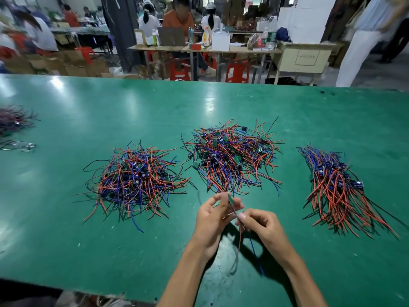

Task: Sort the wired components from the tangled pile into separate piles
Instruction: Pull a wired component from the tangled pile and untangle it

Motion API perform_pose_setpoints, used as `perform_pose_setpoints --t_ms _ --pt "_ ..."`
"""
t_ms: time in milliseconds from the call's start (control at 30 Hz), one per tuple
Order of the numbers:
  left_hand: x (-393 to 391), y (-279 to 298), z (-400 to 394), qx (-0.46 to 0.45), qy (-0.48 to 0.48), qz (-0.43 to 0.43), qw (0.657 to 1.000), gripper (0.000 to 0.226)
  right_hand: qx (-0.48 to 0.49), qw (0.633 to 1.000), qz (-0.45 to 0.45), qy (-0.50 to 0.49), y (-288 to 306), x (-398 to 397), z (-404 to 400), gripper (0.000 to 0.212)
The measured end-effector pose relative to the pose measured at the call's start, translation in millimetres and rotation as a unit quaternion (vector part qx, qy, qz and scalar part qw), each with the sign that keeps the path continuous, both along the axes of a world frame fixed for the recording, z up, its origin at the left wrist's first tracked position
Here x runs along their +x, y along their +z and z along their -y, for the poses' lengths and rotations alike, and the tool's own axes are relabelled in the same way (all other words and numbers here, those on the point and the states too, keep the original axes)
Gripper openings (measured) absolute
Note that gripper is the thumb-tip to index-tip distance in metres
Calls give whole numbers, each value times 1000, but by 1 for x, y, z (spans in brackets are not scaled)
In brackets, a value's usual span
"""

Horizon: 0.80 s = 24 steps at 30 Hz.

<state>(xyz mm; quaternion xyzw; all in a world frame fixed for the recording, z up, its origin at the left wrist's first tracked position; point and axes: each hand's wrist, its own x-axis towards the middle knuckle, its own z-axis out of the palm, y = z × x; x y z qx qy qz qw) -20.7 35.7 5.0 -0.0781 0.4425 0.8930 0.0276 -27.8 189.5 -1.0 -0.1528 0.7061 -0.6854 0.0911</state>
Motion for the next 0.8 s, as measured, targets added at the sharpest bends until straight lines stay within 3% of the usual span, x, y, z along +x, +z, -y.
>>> perform_pose_setpoints --t_ms 133,233,300,367,500,567,600,633,700,767,800 --pt "-18 37 45 -130 113 -59 983 39 -30 999 18 -37 -1 -2 1 25" --pt "-47 74 99 -280 242 -75 926 28 -25 999 13 -36 -2 -4 -1 22" --pt "-67 86 135 -465 318 -12 826 22 -28 999 11 -34 -2 -4 -1 20" --pt "-80 86 168 -619 322 57 714 24 -32 999 5 -38 -1 -5 -1 18" --pt "-91 70 183 -714 227 160 643 59 -29 998 -4 -48 -1 -6 -1 17" --pt "-95 63 169 -778 249 147 557 58 -24 999 -5 -48 -2 -7 -2 17" --pt "-98 61 160 -806 257 100 523 50 -21 999 -5 -47 -2 -7 -2 17" --pt "-102 59 149 -821 239 35 516 39 -21 999 -5 -47 -2 -6 -2 16" --pt "-109 52 126 -830 127 -80 536 31 -22 999 -1 -46 -1 -6 -3 16" --pt "-112 38 103 -833 21 -114 541 32 -21 999 0 -45 -1 -6 -4 16" --pt "-111 29 94 -821 11 -107 561 30 -20 999 -3 -46 -1 -6 -5 16"
